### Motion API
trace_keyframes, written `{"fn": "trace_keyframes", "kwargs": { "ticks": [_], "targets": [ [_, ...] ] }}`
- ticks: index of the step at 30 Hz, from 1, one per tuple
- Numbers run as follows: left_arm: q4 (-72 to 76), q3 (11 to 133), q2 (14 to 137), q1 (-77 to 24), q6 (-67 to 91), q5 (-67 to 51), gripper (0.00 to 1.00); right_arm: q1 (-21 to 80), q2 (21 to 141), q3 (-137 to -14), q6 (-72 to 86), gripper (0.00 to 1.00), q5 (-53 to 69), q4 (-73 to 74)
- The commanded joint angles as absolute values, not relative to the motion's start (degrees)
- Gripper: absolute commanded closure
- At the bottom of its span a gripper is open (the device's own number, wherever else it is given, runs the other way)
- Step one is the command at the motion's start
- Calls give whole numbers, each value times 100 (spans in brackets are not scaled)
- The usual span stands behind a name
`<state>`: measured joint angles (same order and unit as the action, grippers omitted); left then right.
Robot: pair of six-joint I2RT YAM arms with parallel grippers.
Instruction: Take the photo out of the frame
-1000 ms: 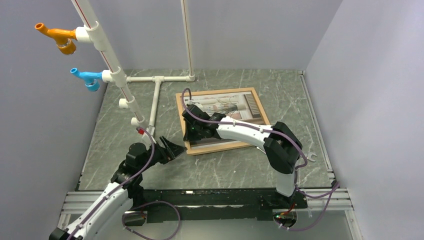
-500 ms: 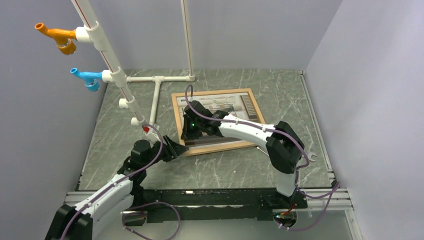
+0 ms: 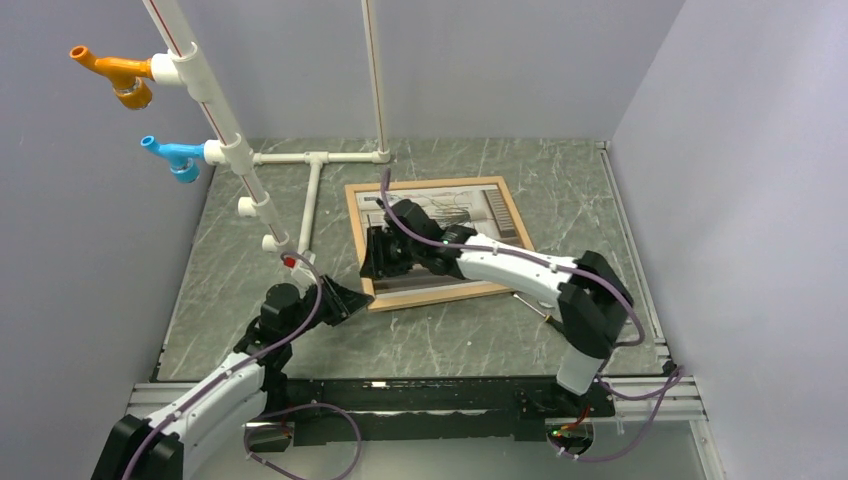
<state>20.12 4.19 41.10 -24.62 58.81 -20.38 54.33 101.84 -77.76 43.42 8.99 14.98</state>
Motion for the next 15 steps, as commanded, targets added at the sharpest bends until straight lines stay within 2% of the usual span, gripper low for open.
{"fn": "trace_keyframes", "kwargs": {
  "ticks": [1, 4, 8, 11, 15],
  "targets": [
    [2425, 682, 3754, -2486, 5669, -2002, 92, 5337, 9099, -7048, 2668, 47, 293, 1302],
    [2214, 798, 3681, -2487, 5744, -2040, 96, 5347, 8438, -6428, 1686, 33, -731, 1288],
    [1773, 1032, 3501, -2481, 5812, -2097, 99, 5594, 7449, -5492, 888, 27, -1604, 986],
    [1142, 1269, 3257, -2486, 5847, -2013, 100, 6213, 6816, -4624, 205, 22, -2133, 180],
    [187, 1668, 2962, -2486, 5859, -1817, 100, 6882, 6816, -4260, -407, 21, -2832, -241]
  ]
}}
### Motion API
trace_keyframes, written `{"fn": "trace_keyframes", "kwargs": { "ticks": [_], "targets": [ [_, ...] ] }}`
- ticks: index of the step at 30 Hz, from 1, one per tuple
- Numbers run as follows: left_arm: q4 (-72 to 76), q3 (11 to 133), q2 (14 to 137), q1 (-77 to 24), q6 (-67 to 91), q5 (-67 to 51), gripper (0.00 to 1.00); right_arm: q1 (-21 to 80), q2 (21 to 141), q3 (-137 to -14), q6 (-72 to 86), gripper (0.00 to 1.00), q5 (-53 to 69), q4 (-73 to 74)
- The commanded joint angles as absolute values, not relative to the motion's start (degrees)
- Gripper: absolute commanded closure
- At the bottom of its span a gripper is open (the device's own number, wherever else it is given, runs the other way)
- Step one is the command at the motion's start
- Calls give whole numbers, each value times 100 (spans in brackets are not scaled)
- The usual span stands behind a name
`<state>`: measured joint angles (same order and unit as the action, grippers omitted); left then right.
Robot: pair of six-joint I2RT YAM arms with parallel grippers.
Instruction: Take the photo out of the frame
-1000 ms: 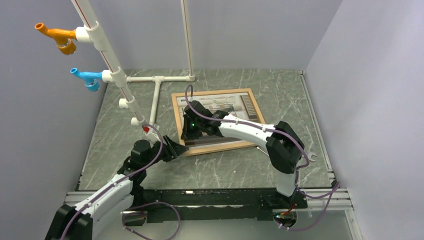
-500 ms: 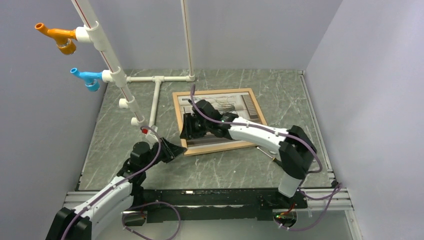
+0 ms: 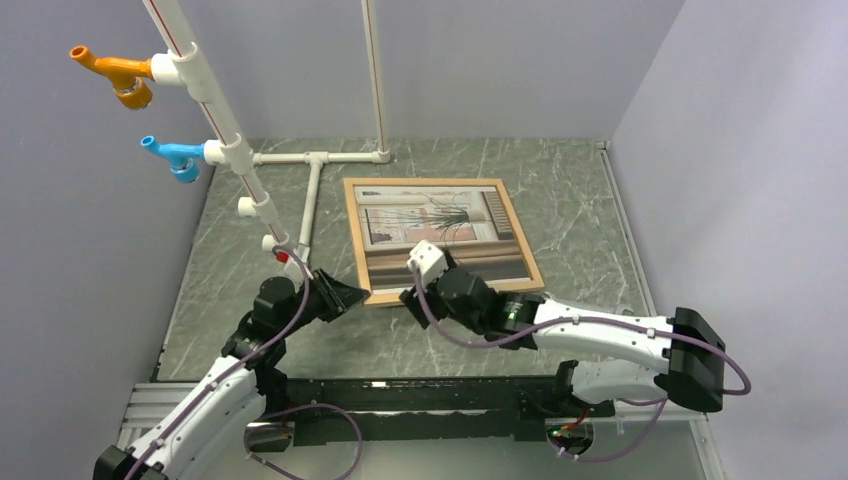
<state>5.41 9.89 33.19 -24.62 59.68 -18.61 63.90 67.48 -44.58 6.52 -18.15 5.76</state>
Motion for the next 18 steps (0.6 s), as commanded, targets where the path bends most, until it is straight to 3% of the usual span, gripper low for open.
{"fn": "trace_keyframes", "kwargs": {
  "ticks": [1, 5, 10, 18],
  "targets": [
    [46, 1754, 2933, -2487, 5866, -1817, 100, 7062, 6926, -4273, -567, 21, -3063, -252],
    [-363, 2060, 2939, -2492, 5903, -1874, 100, 7969, 7329, -4229, -1440, 21, -4217, -679],
    [-618, 2344, 2915, -2483, 5984, -1912, 100, 8259, 7887, -4270, -2058, 22, -4690, -1458],
    [-928, 2731, 2846, -2493, 6045, -1914, 100, 8253, 9263, -4537, -3192, 39, -6165, -2953]
  ]
}}
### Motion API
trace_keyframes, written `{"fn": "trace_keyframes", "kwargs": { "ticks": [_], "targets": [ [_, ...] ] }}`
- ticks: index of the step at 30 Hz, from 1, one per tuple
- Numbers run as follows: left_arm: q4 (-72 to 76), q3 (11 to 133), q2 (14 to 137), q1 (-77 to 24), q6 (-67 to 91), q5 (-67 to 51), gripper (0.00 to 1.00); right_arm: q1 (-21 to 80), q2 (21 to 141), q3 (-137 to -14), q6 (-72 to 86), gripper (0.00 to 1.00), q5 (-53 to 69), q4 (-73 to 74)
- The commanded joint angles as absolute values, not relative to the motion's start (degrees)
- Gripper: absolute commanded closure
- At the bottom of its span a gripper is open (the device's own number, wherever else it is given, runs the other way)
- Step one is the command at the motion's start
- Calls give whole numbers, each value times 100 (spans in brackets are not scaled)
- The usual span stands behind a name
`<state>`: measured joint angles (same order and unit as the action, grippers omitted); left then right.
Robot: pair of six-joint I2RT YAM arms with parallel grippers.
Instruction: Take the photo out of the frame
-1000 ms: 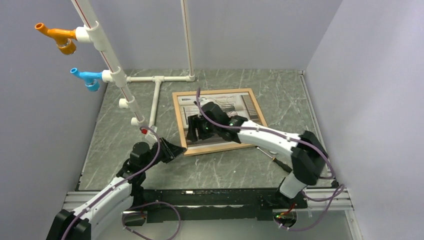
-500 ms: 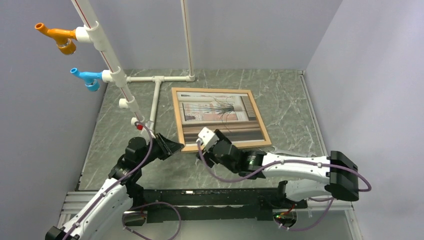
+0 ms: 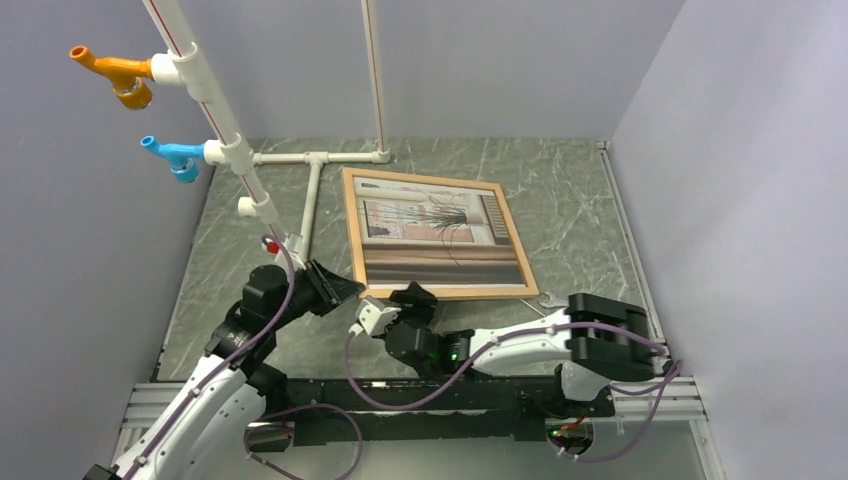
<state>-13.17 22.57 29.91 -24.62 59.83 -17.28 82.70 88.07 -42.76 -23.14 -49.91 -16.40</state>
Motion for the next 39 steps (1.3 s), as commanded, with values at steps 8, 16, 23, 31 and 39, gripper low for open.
{"fn": "trace_keyframes", "kwargs": {
  "ticks": [8, 16, 23, 31, 39],
  "targets": [
    [-989, 2746, 2799, -2496, 6125, -1928, 100, 8074, 9453, -4484, -3742, 56, -6357, -3886],
    [-1489, 3170, 2716, -2492, 5964, -1784, 97, 8040, 9454, -4452, -4268, 83, -6346, -4611],
    [-2436, 3788, 2380, -2496, 5473, -1417, 52, 8041, 8658, -4463, -4088, 100, -6029, -4269],
    [-3473, 4346, 1695, -2495, 5034, -694, 17, 7931, 7283, -4824, -3139, 100, -5048, -2453],
    [-3961, 4426, 1441, -2496, 4913, -355, 13, 7890, 6507, -5900, -2386, 100, -4215, -616]
  ]
}}
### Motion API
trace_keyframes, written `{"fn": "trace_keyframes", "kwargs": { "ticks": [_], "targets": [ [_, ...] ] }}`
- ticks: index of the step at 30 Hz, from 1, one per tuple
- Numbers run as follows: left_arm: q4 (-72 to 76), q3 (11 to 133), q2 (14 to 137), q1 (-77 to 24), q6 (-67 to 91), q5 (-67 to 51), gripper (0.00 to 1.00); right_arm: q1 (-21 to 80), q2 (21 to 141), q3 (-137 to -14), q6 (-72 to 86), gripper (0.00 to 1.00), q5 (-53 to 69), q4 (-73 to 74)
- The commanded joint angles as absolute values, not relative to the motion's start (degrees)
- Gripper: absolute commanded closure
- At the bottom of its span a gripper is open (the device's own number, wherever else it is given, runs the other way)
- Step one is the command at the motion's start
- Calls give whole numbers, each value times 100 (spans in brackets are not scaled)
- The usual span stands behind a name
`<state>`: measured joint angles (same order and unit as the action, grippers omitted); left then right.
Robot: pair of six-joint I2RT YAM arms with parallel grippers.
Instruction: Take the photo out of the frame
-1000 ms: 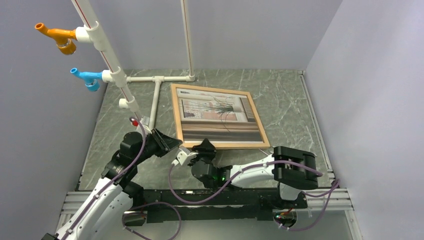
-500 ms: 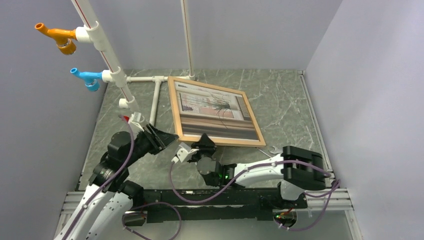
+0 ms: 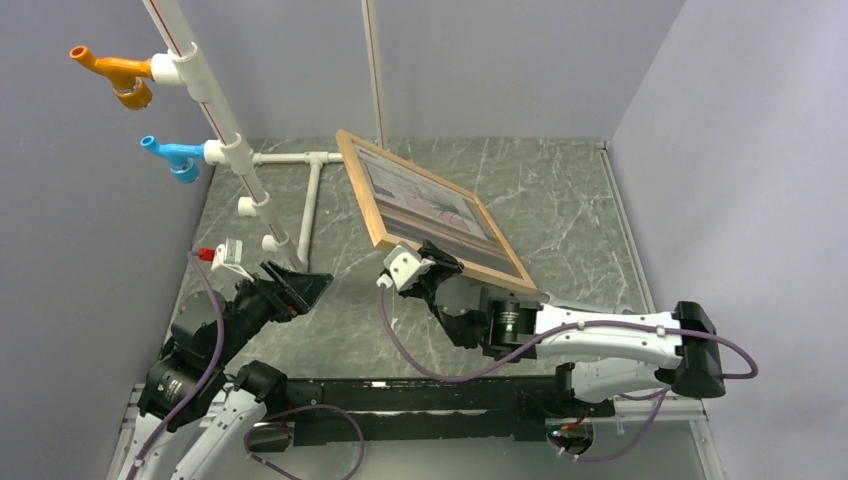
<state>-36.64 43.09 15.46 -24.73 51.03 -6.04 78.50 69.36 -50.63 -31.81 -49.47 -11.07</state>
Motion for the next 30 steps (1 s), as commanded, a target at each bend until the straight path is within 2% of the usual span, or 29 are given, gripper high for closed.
{"fn": "trace_keyframes", "kwargs": {
  "ticks": [1, 13, 23, 30],
  "targets": [
    [-3950, 4403, 1422, -2492, 4921, -352, 13, 7879, 6461, -6081, -2314, 100, -4106, -411],
    [-3887, 4272, 1418, -2496, 4939, -403, 13, 7003, 6589, -8144, -865, 100, -2899, 1578],
    [-3885, 4195, 1363, -2494, 4973, -405, 13, 6228, 6836, -9434, 196, 100, -1558, 2446],
    [-3893, 4150, 1300, -2496, 5017, -440, 13, 5122, 7139, -9998, 1206, 100, -264, 2885]
  ]
}}
